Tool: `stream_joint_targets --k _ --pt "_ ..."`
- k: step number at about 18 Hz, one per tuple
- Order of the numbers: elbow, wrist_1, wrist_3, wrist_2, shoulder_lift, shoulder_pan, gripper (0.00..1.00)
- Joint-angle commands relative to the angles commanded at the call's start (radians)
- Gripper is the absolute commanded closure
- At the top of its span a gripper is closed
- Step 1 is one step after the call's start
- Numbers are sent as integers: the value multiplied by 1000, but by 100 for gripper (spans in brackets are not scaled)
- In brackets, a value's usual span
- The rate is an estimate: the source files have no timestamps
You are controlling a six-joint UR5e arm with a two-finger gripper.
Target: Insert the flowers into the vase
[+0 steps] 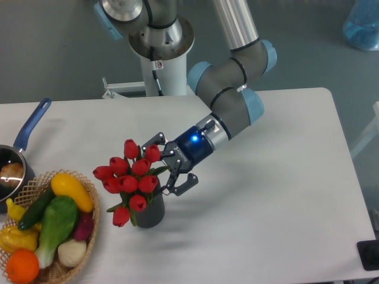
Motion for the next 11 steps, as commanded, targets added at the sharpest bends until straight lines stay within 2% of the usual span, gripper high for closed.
stream_joint_targets --k 5,8,11 --pt "11 -2 -14 125 17 21 0" --pt "18 -3 -67 204 63 49 0" --pt "46 -3 -115 235 119 86 0"
